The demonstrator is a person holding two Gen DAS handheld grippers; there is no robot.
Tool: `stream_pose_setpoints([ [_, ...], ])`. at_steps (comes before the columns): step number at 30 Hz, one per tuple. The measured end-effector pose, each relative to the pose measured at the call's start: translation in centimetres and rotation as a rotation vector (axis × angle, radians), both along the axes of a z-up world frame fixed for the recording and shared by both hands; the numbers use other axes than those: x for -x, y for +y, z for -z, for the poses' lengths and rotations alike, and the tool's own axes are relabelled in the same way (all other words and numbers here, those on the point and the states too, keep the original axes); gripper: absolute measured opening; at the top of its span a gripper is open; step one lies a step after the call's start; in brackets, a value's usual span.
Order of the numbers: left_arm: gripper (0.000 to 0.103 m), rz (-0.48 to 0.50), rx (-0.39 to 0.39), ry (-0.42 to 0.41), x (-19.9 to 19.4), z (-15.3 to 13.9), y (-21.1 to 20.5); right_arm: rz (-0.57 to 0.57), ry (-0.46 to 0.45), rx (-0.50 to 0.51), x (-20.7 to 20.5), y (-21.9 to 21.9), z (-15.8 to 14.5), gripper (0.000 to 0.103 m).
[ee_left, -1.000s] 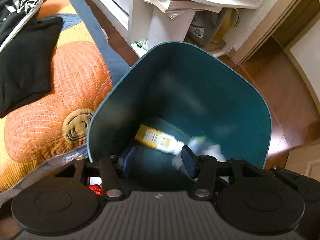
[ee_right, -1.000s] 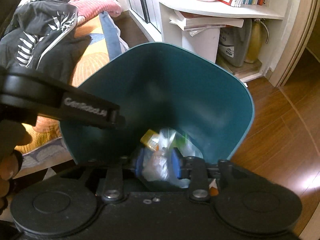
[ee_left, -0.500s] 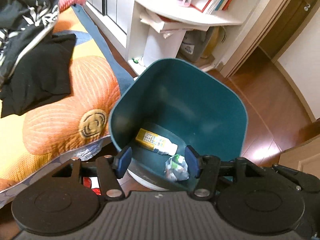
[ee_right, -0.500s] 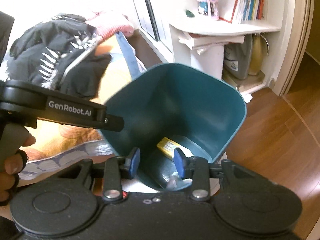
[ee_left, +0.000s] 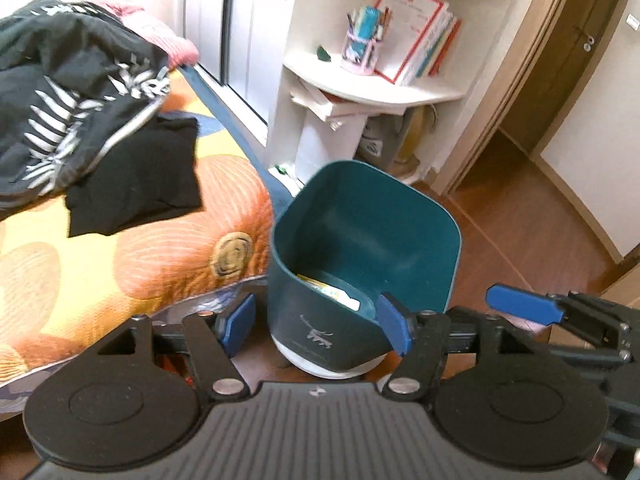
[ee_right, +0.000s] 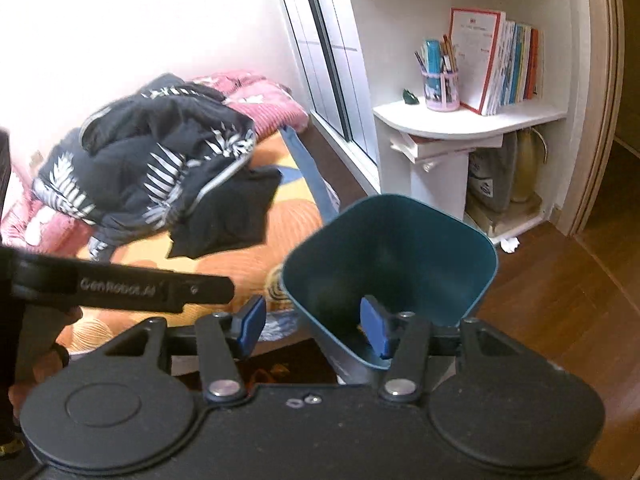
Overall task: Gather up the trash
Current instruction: 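Move both grippers back from the bin toward the trash pile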
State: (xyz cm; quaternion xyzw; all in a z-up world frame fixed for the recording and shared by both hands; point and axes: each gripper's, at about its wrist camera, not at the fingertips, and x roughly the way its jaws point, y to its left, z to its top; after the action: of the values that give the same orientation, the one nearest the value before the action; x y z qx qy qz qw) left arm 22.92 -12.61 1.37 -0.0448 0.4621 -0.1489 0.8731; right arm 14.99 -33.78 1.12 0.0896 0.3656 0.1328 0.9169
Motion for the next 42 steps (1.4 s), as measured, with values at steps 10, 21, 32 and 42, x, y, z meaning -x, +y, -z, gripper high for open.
stream_pose_setpoints([
  [10,0.081,-0.069,0.048,-0.083,5.5,-2.0,4.9,-0.056,-0.087,-0.022,3.5,2.3,-2.2,0.055],
  [21,0.101,-0.181,0.045,-0.156,8.9,-2.4,9.6,-0.127,-0.106,-0.038,4.6,4.9,-2.6,0.057],
  [32,0.101,-0.342,0.069,-0.13,10.0,0.4,16.0,-0.246,-0.074,-0.027,3.7,9.4,-0.8,0.061],
  [42,0.101,-0.463,0.023,0.052,9.3,9.6,21.7,-0.313,0.113,0.077,-0.6,14.9,7.3,0.061],
])
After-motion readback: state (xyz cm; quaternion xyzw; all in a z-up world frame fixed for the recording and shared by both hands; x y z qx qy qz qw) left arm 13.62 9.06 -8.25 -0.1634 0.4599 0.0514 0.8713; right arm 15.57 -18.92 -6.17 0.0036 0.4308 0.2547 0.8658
